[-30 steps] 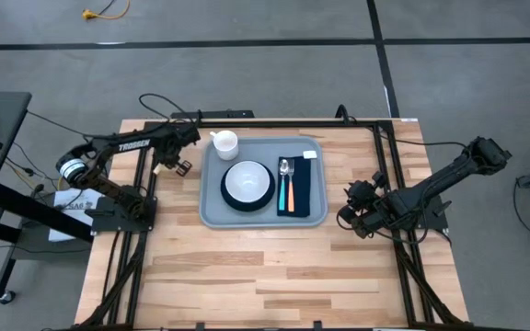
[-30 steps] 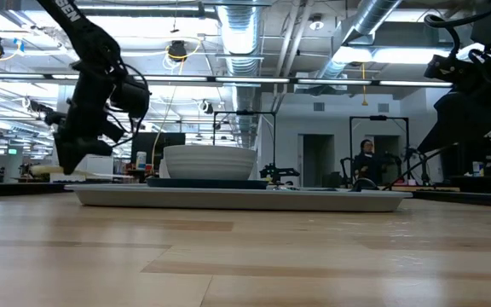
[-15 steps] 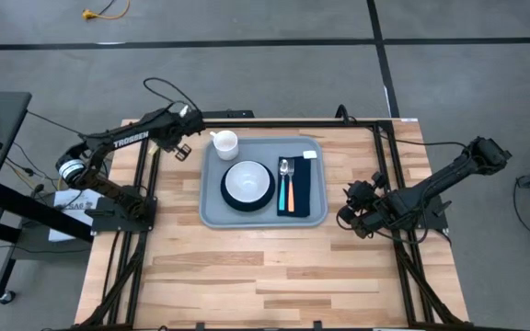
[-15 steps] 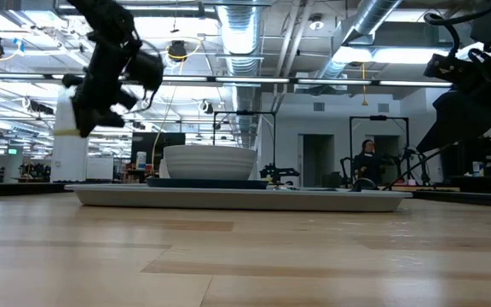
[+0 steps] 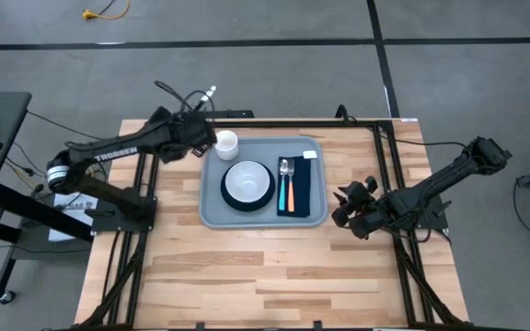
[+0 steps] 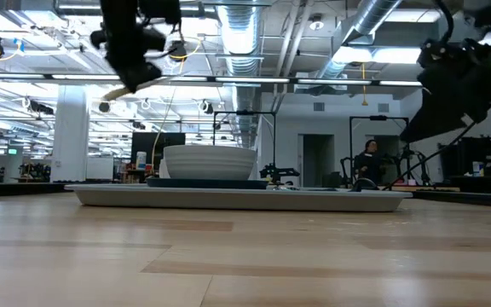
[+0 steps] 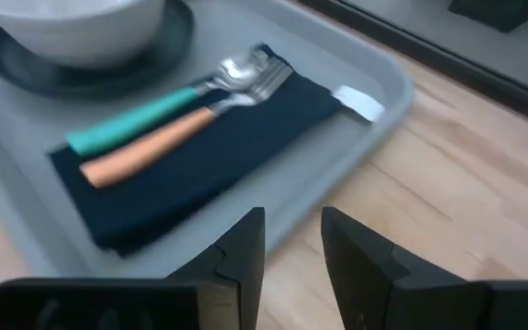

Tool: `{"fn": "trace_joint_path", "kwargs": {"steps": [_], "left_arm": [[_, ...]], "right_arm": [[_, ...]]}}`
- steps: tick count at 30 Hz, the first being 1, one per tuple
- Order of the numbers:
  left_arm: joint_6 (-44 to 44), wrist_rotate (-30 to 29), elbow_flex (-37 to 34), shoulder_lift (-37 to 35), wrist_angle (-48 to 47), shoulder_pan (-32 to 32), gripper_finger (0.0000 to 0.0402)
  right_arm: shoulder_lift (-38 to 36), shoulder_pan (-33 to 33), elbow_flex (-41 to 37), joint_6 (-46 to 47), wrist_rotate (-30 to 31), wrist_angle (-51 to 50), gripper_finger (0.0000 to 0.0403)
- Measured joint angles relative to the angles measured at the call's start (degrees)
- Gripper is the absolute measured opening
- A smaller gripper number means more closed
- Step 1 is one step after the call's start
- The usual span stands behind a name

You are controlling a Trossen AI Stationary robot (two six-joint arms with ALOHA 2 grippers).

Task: Set up tray
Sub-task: Put the yellow knife on top of the black napkin to the right of the orange fork

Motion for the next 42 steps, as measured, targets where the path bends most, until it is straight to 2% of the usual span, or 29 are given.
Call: {"fn": "trace_joint_path", "kwargs": {"steps": [5,11,15,17,19,24,28,35,38,42], "left_arm": [[0.4,-3.7,0.0,0.8,7.9,-10.6,0.0047],[4.9,-8.1,0.0,5.6,20.7,-22.5,0.0047],[6.6,-12.9,0.0,10.1,30.0,-28.0,0.0047],[8.0,-12.5,0.0,12.0,35.7,-29.5,0.0047],[11.4,-9.1,0.0,13.5,41.9,-30.1,0.0047],[18.2,6.5,0.0,15.3,56.1,-30.0,0.0047],[21.0,16.7,0.0,15.4,63.5,-29.9,0.0047],[22.4,34.2,0.0,15.4,70.4,-29.4,0.0047],[20.8,40.6,0.0,15.4,71.2,-29.1,0.0047],[20.3,45.9,0.0,15.4,71.8,-29.0,0.0047]], "right_arm": [[0.0,-1.0,0.0,-5.8,0.0,8.7,0.0102],[0.0,-3.4,0.0,-11.1,0.0,20.1,0.0102],[0.0,-4.8,0.0,-17.9,0.0,25.4,0.0102],[0.0,-5.3,0.0,-22.0,0.0,28.7,0.0102],[0.2,-5.1,0.0,-26.6,-0.2,32.4,0.0102],[1.4,-3.5,0.0,-36.8,-1.9,42.1,0.0102],[3.4,-3.1,0.0,-43.1,-5.1,48.9,0.0102],[6.5,-2.9,0.0,-53.6,-6.9,62.1,0.0102],[6.5,-2.8,0.0,-58.5,-11.3,67.5,0.0102],[6.4,-2.9,0.0,-63.0,-19.0,73.2,0.0102]]}}
